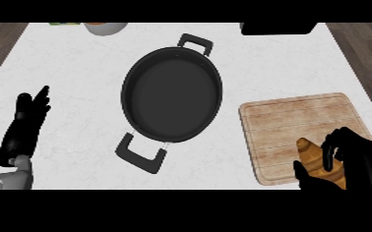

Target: Pick the croissant from the cutting board and place it in the pot

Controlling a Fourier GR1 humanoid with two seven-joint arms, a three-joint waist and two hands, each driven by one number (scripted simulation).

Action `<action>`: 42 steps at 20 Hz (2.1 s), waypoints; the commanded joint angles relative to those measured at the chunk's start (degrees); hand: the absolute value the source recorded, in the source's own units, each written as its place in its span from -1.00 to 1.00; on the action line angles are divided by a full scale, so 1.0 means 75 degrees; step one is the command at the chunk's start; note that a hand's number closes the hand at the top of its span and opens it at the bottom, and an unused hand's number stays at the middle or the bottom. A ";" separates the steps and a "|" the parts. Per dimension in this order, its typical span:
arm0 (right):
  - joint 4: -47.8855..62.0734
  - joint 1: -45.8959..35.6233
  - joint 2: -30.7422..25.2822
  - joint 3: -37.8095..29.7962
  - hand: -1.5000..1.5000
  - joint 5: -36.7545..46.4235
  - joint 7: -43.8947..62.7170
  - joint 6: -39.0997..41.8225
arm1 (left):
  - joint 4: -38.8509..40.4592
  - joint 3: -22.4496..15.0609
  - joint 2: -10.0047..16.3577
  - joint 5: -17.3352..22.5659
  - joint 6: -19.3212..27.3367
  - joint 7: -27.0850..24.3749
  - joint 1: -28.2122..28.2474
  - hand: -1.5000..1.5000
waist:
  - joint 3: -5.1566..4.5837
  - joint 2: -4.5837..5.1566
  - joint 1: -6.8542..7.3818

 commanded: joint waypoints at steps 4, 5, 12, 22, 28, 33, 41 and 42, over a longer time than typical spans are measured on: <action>-0.2373 -0.0949 0.0309 -0.0016 1.00 0.0023 -0.0022 -0.0296 | -0.0034 0.0141 0.0266 0.0128 -0.0263 0.0026 -0.0129 0.00 | -0.0001 0.0014 0.0161; -0.2489 -0.1009 0.0404 0.0254 1.00 0.0487 0.0054 -0.0411 | 0.0329 0.0077 0.0053 0.0045 -0.0098 -0.0139 -0.0221 0.00 | -0.0006 0.0031 0.0101; -0.2434 -0.3861 0.0757 0.0363 1.00 -0.0145 0.1278 0.1617 | 0.0229 0.0161 0.0210 0.0188 -0.0363 -0.0182 -0.0179 0.00 | -0.0023 0.0034 0.0272; 0.0492 -0.7627 0.3461 0.0486 1.00 -0.0398 0.2951 0.3570 | 0.0456 -0.0198 -0.0267 -0.0333 0.0150 -0.0237 -0.0331 0.00 | -0.0019 0.0042 0.0256; 0.2917 -0.8148 0.3652 0.0419 1.00 -0.0547 0.2600 0.2044 | 0.0243 -0.0187 -0.0234 -0.0223 -0.0016 -0.0136 -0.0397 0.00 | -0.0003 0.0078 0.0319; 0.4439 -0.8211 0.3662 0.0406 1.00 -0.1237 0.2387 0.1387 | -0.0269 -0.0283 -0.0292 -0.0255 -0.0057 -0.0058 0.0083 0.00 | 0.0001 0.0085 0.0460; 0.6157 -0.7878 0.3667 0.0947 -1.00 -0.2546 0.2230 -0.0790 | 0.0224 -0.0100 -0.0133 -0.0220 -0.0159 -0.0194 -0.0298 0.00 | 0.0002 0.0109 0.0454; 0.6312 -0.7984 0.3667 0.1254 -1.00 -0.2688 0.2200 -0.1235 | 0.0191 -0.0140 -0.0184 -0.0303 -0.0063 0.0108 -0.0519 0.00 | 0.0003 0.0101 0.0423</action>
